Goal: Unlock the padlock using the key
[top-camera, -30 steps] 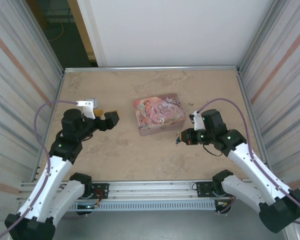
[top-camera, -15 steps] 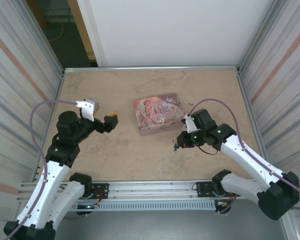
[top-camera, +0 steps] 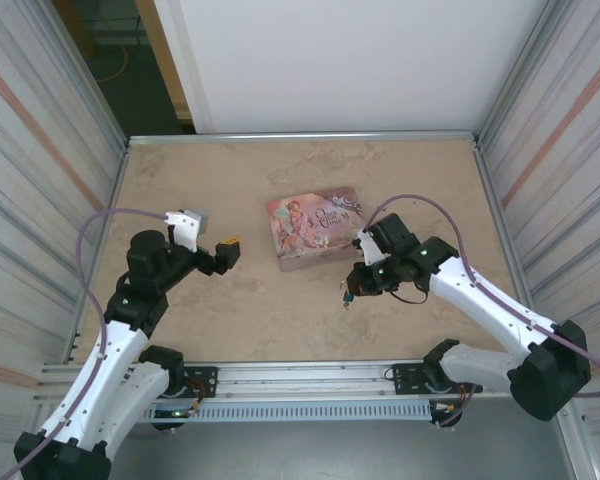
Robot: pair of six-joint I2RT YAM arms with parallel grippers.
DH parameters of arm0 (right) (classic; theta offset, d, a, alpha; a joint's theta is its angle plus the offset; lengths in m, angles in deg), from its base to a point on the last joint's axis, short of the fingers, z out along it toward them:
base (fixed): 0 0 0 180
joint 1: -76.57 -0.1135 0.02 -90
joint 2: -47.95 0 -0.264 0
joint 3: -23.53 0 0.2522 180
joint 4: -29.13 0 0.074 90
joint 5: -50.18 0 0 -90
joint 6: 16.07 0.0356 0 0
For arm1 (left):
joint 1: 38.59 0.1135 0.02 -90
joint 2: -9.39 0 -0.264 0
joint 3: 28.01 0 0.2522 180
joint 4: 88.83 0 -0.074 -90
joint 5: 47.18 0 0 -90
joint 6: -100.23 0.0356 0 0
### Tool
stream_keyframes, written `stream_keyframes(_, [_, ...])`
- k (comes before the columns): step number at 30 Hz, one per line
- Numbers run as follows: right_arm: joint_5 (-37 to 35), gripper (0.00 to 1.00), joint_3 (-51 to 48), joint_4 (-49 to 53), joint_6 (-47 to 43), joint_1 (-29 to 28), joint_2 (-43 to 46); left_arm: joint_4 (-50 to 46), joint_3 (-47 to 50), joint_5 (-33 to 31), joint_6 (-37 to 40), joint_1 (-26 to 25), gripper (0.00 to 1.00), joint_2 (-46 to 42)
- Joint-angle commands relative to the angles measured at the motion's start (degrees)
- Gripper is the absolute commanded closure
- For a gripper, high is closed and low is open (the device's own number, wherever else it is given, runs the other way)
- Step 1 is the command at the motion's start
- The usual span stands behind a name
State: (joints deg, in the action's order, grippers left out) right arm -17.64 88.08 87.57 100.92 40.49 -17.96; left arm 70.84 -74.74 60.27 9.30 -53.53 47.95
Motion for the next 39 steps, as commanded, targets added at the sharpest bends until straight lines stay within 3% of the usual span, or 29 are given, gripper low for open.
stream_keyframes(1, [1.39,1.00,1.34,1.13,2.24,-1.48,-2.56,0.63,0.10,-0.51,2.42,0.44,0.01,-0.99])
stream_keyframes(17, [6.74,1.00,2.10,-5.44,1.17,-5.14,-21.80,-0.99,-0.69,-3.34,3.60,0.44,0.01,0.39])
stream_keyframes(39, [7.61,1.00,0.41,-9.00,0.68,-5.83,-28.69,-1.68,-0.87,-3.37,3.48,0.44,0.01,0.69])
